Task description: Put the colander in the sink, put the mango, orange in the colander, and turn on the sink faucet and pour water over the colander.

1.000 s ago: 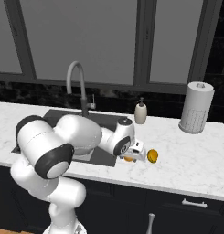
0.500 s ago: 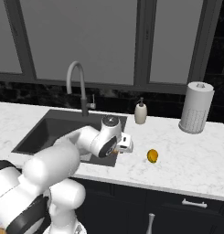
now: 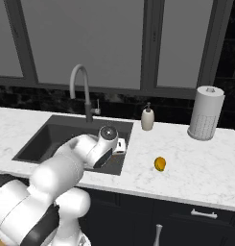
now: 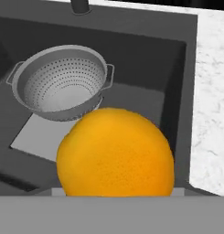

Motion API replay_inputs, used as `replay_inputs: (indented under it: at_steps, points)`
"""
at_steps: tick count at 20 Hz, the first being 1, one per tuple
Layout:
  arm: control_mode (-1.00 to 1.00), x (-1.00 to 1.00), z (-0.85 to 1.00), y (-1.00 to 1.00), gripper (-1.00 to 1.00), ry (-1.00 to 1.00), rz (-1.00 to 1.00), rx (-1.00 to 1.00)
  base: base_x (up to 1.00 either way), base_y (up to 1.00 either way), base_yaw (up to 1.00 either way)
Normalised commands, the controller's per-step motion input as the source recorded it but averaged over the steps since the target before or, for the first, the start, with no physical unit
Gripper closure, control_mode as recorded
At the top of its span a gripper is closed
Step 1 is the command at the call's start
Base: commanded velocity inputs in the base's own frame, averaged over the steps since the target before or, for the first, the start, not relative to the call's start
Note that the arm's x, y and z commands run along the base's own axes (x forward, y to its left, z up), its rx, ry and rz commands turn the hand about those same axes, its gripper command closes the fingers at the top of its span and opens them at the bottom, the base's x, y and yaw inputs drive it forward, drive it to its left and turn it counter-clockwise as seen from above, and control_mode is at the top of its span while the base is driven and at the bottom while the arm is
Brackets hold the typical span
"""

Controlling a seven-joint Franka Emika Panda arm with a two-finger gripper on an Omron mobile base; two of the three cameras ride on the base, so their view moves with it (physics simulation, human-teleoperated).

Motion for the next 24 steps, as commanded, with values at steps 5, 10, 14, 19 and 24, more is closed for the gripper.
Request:
replay_inputs:
  at_steps: [5,10,14,19,24]
  points:
    - [-1.0,0.95,0.14,0.17,1.0,0.09,0.28,0.0,0.0,0.0,0.0]
    - [-1.0,0.59,0.05,0.28,1.0,0.21,0.22,0.0,0.0,0.0,0.0]
    - [-1.0,0.39,0.0,0.48,1.0,0.03,0.09,0.0,0.0,0.0,0.0]
    - [-1.0,0.25,-0.07,0.35,1.0,0.0,0.09,0.0,0.0,0.0,0.0]
    - [-1.0,0.19,-0.22,0.27,1.0,0.0,0.11,0.0,0.0,0.0,0.0]
